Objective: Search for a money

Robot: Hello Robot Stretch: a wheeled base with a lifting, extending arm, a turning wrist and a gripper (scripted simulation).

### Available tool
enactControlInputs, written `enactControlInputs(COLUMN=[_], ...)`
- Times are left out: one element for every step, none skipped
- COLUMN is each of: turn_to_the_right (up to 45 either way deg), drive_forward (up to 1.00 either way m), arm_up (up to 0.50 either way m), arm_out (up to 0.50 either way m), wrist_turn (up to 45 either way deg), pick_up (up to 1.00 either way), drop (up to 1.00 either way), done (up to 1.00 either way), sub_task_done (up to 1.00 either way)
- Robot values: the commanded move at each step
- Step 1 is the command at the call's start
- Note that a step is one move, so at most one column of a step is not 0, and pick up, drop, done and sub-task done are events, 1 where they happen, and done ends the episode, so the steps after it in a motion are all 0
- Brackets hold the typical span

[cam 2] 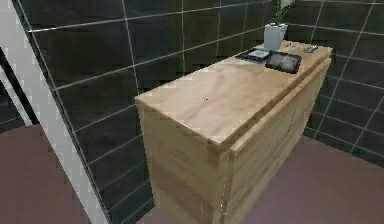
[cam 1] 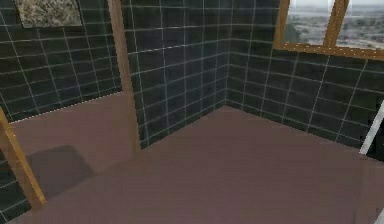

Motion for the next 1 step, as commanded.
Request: enactControlInputs(turn_to_the_right=[0.0], drive_forward=[0.65], arm_up=[0.0], arm_out=[0.0], wrist_turn=[0.0], pick_up=[0.0], drop=[0.0], done=[0.0], sub_task_done=[0.0])
